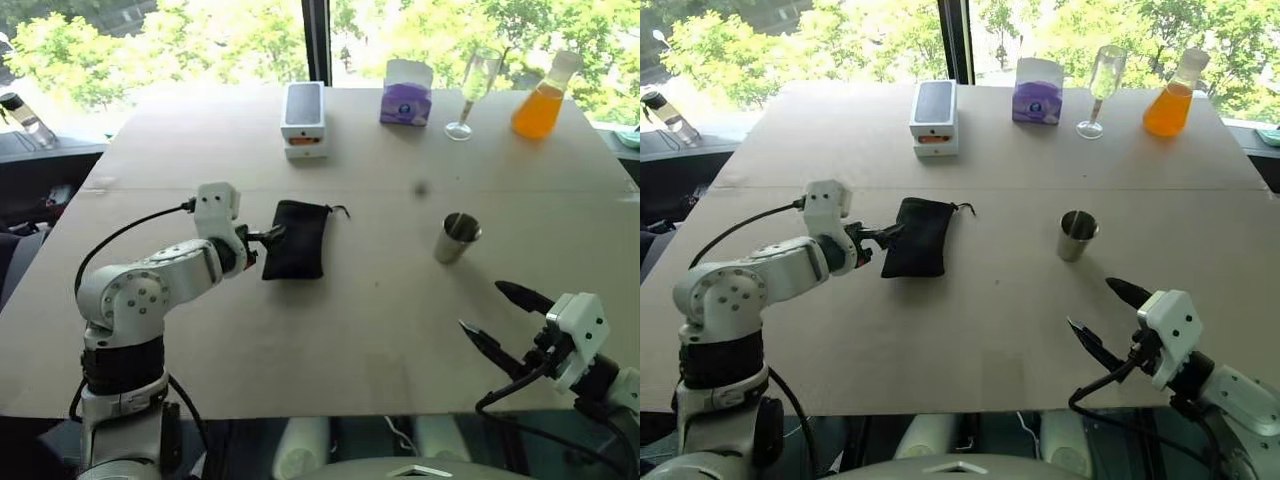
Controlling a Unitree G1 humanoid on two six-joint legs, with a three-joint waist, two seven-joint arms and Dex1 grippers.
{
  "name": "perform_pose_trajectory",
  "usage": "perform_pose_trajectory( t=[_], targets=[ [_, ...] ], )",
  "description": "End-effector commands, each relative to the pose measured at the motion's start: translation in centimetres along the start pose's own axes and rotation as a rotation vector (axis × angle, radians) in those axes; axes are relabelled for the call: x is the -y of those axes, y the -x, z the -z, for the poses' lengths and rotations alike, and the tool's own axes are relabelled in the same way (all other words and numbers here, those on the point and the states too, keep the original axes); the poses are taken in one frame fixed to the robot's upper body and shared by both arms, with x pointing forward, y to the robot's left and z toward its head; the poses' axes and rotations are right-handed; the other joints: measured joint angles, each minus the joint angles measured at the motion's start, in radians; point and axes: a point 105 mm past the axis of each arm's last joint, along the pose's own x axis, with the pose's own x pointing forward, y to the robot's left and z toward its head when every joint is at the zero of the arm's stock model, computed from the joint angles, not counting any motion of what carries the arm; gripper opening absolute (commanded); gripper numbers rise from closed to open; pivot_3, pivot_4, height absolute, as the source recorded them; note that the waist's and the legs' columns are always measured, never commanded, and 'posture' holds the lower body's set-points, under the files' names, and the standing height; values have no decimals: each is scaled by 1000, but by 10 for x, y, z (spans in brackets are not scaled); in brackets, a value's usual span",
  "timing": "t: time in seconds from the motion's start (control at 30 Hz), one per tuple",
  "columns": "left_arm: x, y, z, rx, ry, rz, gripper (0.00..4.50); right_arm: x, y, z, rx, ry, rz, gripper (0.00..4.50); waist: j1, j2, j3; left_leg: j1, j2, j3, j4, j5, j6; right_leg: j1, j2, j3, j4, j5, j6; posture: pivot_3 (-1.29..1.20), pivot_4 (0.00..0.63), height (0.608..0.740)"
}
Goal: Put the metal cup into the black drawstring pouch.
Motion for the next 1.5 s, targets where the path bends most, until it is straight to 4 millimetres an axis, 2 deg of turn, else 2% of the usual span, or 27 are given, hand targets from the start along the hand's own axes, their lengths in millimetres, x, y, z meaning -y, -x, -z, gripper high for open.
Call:
perform_pose_trajectory(
  t=[0.03, 0.17, 0.3, 0.4, 0.47, 0.53, 0.57, 0.7, 0.83, 0.9, 0.97, 1.1, 1.17, 1.33, 1.37, 1.4, 1.43, 1.5],
  targets=[
    [7, -14, 5, -79, -21, 28, 3670, -1, 1, -13, 47, 20, 29, 4500, 1, 0, 0, 0, 0, 0, 0, 0, 0, 0, 0, 0, 0, 0, 0, 0, 150, 740],
    [14, -19, 6, -103, -83, 56, 1867, -2, 2, -15, 51, 17, 48, 4500, 3, 0, 0, 0, 0, 0, 0, 0, -1, 0, 0, 0, 1, 0, 0, 0, 150, 740],
    [11, -23, 5, -105, -109, 65, 62, -6, 2, -16, 51, 14, 51, 4500, 3, 0, 0, 0, 0, 0, 0, 0, -1, 0, 0, 0, 1, 0, 0, 0, 150, 740],
    [4, -23, -2, -82, -116, 60, 62, -7, 2, -15, 50, 12, 54, 4500, 3, 0, 0, 1, 0, 0, 0, 0, -1, 0, 0, 0, 1, 0, 0, 0, 150, 740],
    [-3, -20, -18, 9, -181, 35, 62, -7, 1, -14, 50, 11, 55, 4500, 1, 0, 0, 1, 0, 0, 0, 0, -1, 0, 0, 0, 2, 0, 0, 0, 150, 740],
    [-12, -11, -46, 187, -363, -48, 62, -7, 1, -14, 51, 9, 57, 4500, 0, 0, 0, 1, 0, 0, 0, 1, -1, 0, -1, 0, 2, 0, 0, 0, 150, 740],
    [-15, -4, -59, 286, -508, -100, 62, -6, 0, -14, 52, 8, 58, 4500, -3, -1, 0, 1, 0, 0, 0, 1, -1, -1, -1, 0, 3, 0, 0, 0, 150, 740],
    [-5, 18, -82, 566, -981, -176, 62, -6, -1, -13, 53, 5, 54, 4500, 1, -1, 1, 0, 1, 2, -1, 1, -1, -3, -1, 2, 2, -1, -3, 0, 150, 740],
    [0, 34, -81, 754, -1426, -213, 62, -5, -5, -12, 58, 1, 42, 4500, 7, -1, 1, -2, 0, 1, -1, 0, -1, -3, -5, 1, 0, -2, -5, 0, 150, 740],
    [8, 38, -69, 845, -1734, -154, 62, -5, -7, -11, 61, -1, 33, 4500, 7, -1, 1, -2, 1, 1, -1, 0, 0, -3, -8, 1, -1, -2, -5, 0, 150, 740],
    [5, 36, -52, 864, -1867, -69, 62, -5, -9, -10, 63, -3, 27, 4500, 6, 0, 1, -2, 1, 1, -3, -1, 0, -3, -10, 0, -1, -2, -5, 0, 150, 740],
    [0, 32, -18, 829, -1918, 134, 62, -5, -10, -10, 67, -4, 25, 4500, 6, 1, 1, -2, 0, 2, -4, -2, 2, -4, -11, -2, -1, -2, -5, 0, 150, 740],
    [-6, 32, -3, 754, -1934, 225, 62, -5, -10, -9, 63, -6, 27, 4500, 4, 1, 1, -2, 0, 3, -4, -2, 3, -4, -10, -2, -1, -1, -2, 0, 150, 740],
    [-24, 39, 5, 640, -1838, 279, 62, -4, -8, -6, 51, -17, 33, 4500, 0, 1, 1, -3, 1, 4, -4, -2, 3, -4, -6, -3, -1, 0, 0, 0, 150, 740],
    [-28, 43, 14, 579, -1786, 340, 442, -4, -8, -5, 52, -16, 28, 4500, 0, 1, 1, -2, 1, 4, -4, -2, 3, -4, -6, -3, -1, 0, 0, 0, 150, 740],
    [-30, 46, 21, 539, -1748, 386, 554, -4, -8, -5, 52, -15, 25, 4500, -1, 1, 1, -2, 1, 4, -4, -2, 3, -4, -5, -3, -1, 0, 0, 0, 150, 740],
    [-30, 52, 28, 507, -1674, 444, 869, -4, -8, -6, 55, -12, 11, 4500, -2, 1, 1, -2, 1, 4, -4, -2, 3, -4, -5, -3, -1, 0, 1, 0, 150, 740],
    [-25, 62, 26, 518, -1520, 467, 1477, -5, -8, -7, 58, -8, -14, 4500, -9, 1, 2, -2, 1, 5, -4, -2, 3, -4, -5, -2, -1, 0, 1, 0, 150, 740]
  ],
)
